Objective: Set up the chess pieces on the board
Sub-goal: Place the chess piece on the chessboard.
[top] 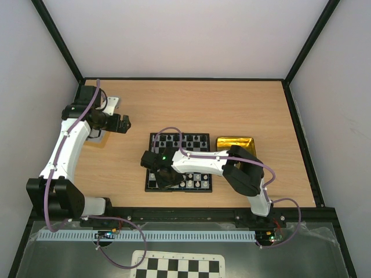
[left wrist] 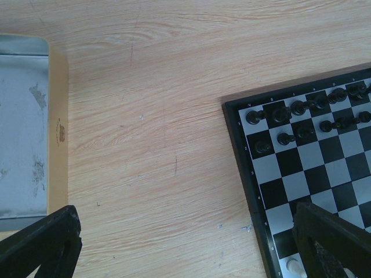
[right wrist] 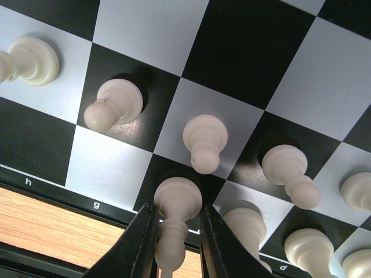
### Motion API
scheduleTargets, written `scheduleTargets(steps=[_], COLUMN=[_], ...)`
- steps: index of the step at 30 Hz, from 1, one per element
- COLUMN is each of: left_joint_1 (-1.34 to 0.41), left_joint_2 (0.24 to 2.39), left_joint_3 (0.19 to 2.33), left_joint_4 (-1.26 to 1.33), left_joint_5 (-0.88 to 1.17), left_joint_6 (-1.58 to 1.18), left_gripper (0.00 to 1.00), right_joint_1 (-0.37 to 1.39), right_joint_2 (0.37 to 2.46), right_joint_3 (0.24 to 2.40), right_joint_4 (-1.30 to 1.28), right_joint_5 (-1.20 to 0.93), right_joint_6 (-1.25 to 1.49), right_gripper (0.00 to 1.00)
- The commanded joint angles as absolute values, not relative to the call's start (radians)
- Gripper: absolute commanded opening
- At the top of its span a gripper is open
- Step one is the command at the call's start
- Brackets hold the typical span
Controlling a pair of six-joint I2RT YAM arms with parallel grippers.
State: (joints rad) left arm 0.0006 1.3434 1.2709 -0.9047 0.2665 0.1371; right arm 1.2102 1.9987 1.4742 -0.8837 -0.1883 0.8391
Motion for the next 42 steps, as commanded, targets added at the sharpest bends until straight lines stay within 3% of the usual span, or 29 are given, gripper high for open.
scheduleTargets(steps=[1, 42], left_joint_1=[0.006, 0.006], left_joint_2=[1.338, 1.332], left_joint_3=[1.290, 1.287], left_joint_4=[-0.916, -0.917], left_joint_5=[0.281, 0.281], left_joint_6=[0.129, 0.132], left_gripper=[0.99, 0.99], right_joint_1=[1.204, 1.198], right_joint_2=[1.973, 1.987], right_joint_3=[1.487, 1.557], right_joint_4=[-0.895, -0.949], right_joint_5=[-0.164, -0.131], right_joint_6=[0.849, 0.833], right_gripper=[0.17, 0.22])
